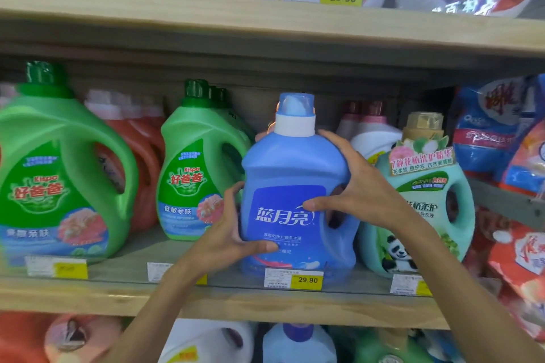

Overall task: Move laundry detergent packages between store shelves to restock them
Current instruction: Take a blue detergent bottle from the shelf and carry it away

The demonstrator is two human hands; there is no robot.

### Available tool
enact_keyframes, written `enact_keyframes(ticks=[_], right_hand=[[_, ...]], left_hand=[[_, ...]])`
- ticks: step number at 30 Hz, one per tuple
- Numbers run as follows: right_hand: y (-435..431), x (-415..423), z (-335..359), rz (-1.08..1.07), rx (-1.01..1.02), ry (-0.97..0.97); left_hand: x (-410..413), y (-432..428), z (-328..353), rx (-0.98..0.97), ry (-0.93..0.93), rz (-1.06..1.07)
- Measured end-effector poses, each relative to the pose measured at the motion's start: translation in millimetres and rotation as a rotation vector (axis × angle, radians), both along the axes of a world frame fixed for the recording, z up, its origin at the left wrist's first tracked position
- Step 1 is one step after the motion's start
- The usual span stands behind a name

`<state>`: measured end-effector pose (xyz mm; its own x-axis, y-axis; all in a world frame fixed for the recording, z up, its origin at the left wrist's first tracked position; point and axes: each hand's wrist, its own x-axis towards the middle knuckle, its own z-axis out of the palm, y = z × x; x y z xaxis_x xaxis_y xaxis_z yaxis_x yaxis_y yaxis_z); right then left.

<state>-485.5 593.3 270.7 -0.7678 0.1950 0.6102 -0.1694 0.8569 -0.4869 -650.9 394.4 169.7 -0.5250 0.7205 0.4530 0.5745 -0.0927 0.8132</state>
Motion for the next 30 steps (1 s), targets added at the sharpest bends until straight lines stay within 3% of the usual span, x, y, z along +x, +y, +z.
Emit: enact_keyframes(ticks=[14, 23, 30], right_hand=[[-16.6, 20.4, -14.5, 0.060, 0.023, 0.168], [-47.0, 41.2, 14.5, 0.082, 0.121, 0.258], [-83.1, 60.1, 31.7, 0.148, 0.073, 0.312]], left_hand=[[11.0, -4.0, -7.5, 0.085, 0.126, 0.098], [20.4, -18.0, 3.7, 0.318, 0.101, 0.154], [46.1, -54.2, 24.3, 0.418, 0.132, 0.095]])
